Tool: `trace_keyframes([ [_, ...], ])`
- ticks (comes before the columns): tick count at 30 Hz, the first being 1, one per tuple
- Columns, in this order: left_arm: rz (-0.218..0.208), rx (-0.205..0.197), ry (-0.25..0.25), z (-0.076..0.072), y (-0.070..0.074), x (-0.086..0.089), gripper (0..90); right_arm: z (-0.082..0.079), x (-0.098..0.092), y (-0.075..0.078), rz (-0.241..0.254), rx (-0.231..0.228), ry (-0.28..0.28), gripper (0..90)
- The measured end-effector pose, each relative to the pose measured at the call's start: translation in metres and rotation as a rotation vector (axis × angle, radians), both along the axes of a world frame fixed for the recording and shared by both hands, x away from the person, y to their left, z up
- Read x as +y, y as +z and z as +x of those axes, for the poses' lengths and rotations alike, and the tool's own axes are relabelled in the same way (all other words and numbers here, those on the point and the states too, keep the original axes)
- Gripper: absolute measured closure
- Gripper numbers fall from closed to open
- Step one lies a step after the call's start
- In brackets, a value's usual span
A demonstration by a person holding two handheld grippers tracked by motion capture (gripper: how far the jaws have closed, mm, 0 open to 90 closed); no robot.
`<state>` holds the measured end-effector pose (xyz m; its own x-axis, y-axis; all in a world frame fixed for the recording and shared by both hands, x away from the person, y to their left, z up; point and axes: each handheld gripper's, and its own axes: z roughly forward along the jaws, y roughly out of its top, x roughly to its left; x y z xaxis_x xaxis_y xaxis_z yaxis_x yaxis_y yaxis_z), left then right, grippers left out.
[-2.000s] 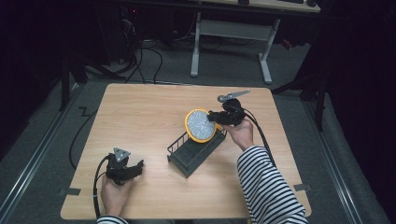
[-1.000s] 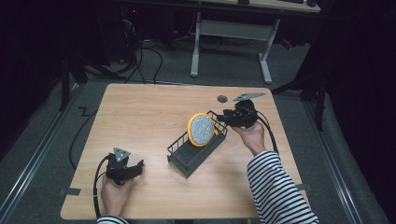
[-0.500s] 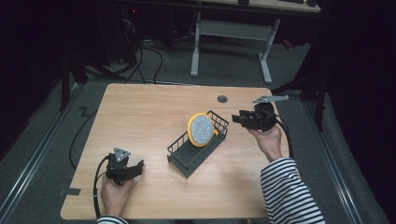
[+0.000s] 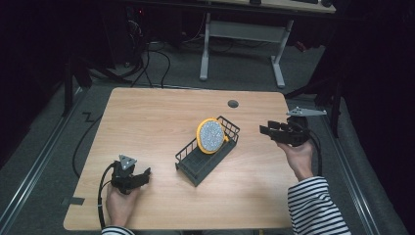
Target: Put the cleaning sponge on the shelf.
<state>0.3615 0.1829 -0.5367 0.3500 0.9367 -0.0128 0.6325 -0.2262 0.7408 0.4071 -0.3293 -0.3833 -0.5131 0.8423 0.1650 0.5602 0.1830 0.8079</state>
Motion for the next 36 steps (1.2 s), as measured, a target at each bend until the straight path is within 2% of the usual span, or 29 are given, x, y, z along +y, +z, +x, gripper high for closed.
trace_keyframes([
  [6,0.0,0.0,0.0,0.0,0.0,0.0,27.1,-0.016,-0.012,0.0,0.001,-0.005,0.001,52.0],
  [10,0.0,0.0,0.0,0.0,0.0,0.0,27.1,-0.025,-0.019,0.0,-0.004,-0.004,-0.018,52.1],
  [13,0.0,0.0,0.0,0.0,0.0,0.0,27.1,-0.031,-0.025,0.0,0.015,-0.021,-0.024,52.2],
  [19,0.0,0.0,0.0,0.0,0.0,0.0,27.1,-0.041,-0.033,-0.007,0.025,-0.019,-0.039,52.2],
  [27,0.0,0.0,0.0,0.0,0.0,0.0,27.1,-0.056,-0.036,-0.021,0.019,-0.01,-0.04,51.9],
  [36,-0.001,0.0,-0.001,0.0,0.0,0.0,27.2,-0.066,-0.036,-0.047,0.054,0.01,-0.056,51.7],
])
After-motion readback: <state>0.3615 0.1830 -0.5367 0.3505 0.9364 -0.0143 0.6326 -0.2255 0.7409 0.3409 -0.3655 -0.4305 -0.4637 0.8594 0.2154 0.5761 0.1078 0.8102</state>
